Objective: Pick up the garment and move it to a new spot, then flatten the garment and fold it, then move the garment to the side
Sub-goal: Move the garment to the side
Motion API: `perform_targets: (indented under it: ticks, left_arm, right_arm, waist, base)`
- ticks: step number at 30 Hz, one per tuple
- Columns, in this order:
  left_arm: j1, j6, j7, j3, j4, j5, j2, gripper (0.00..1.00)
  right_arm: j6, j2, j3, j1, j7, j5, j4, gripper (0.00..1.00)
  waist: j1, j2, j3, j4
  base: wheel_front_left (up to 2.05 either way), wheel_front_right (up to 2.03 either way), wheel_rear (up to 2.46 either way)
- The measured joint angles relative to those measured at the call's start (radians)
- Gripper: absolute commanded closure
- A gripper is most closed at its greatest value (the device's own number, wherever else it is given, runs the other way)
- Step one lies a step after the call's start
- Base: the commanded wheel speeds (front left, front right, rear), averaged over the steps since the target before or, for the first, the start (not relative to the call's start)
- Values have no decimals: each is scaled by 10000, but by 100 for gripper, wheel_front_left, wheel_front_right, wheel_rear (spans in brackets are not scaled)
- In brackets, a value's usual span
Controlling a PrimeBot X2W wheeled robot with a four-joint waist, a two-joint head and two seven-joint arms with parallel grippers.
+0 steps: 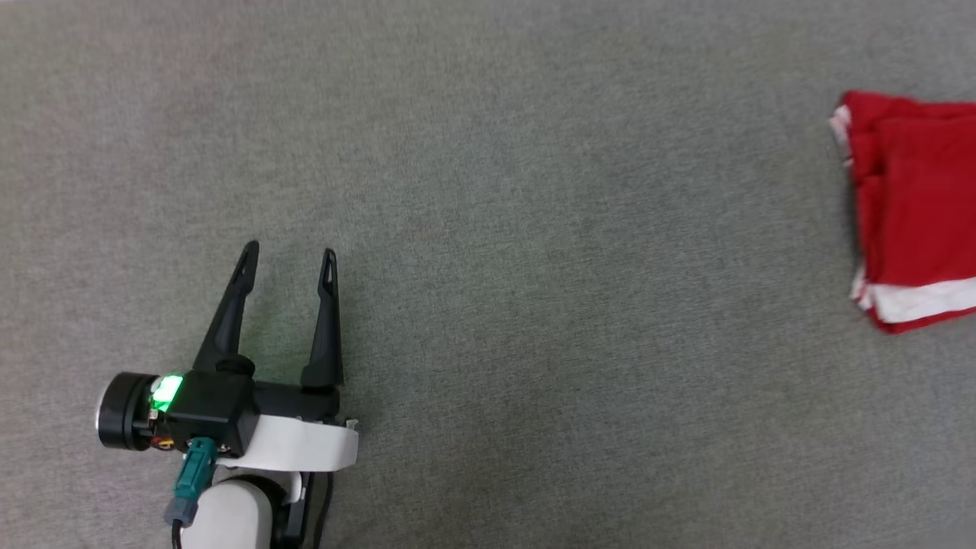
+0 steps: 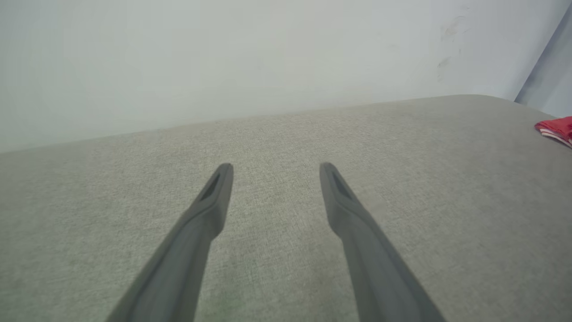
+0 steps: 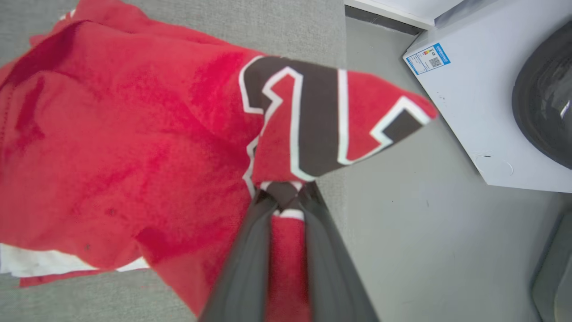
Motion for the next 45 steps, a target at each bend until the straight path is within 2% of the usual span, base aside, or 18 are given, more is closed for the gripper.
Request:
perform_targets:
  ticks: [4, 9, 10, 11, 13, 17, 20, 25, 28, 33, 39, 45]
  left_arm:
    - [-168, -2, 0, 10, -153, 33, 48, 0]
    - [-274, 10, 0, -25, -157, 79, 65, 0]
    - [-281, 10, 0, -15, -128, 65, 65, 0]
    - [-279, 10, 0, 2, -90, 35, 63, 0]
    - [-265, 12, 0, 4, -13, -19, 48, 0]
    - [-67, 79, 0, -65, 81, -113, -27, 0]
    - [164, 105, 0, -71, 134, -198, -79, 0]
    - [659, 180, 0, -50, 234, -339, -184, 0]
    - [1029, 224, 0, 31, 255, -384, -228, 0]
    - [1493, 173, 0, 155, 370, -470, -249, 0]
    - [1850, 132, 0, 157, 453, -531, -290, 0]
    - [2094, 174, 0, 176, 566, -610, -320, 0]
  right_arm:
    - [0, 339, -777, -423, -303, -451, 1016, 100]
    - [2, 849, -1181, -693, -696, -1342, 1847, 100]
    - [0, 1032, -1306, -713, -717, -1377, 2010, 94]
    - [0, 1204, -1384, -715, -671, -1361, 2138, 1]
    - [2, 1388, -1402, -697, -648, -1511, 2215, 0]
    - [0, 1244, -1542, -661, -1239, -2351, 2057, 0]
    - [0, 1181, -1827, -654, -2011, -3218, 1622, 0]
    - [0, 1791, -2853, -370, -4086, -4161, 456, 0]
    - [0, 2510, -3599, 105, -5168, -4704, -232, 0]
    - [0, 4111, -4573, 1342, -6646, -5605, -1689, 0]
    - [0, 5931, -4865, 2987, -7235, -6134, -3254, 0]
    - [0, 7104, -4516, 4689, -7346, -6343, -3841, 0]
  waist:
    - [1, 0, 492, 74]
    - [1, 0, 748, 153]
    - [1, 0, 690, 161]
    - [0, 0, 607, 164]
    - [0, 0, 401, 168]
    - [0, 0, -158, 202]
    - [0, 0, -650, 250]
    - [-1, 0, -1541, 418]
    - [-1, 0, -2070, 581]
    - [-3, 0, -2848, 933]
    - [-3, 0, -3566, 1419]
    - [-3, 0, -4118, 1809]
  base:
    - [0, 0, 0]
    - [0, 0, 0]
    - [0, 0, 0]
    - [0, 0, 0]
    - [0, 0, 0]
    - [0, 0, 0]
    - [0, 0, 0]
    - [0, 0, 0]
    - [0, 0, 0]
    - [0, 0, 0]
    - [0, 0, 0]
    - [0, 0, 0]
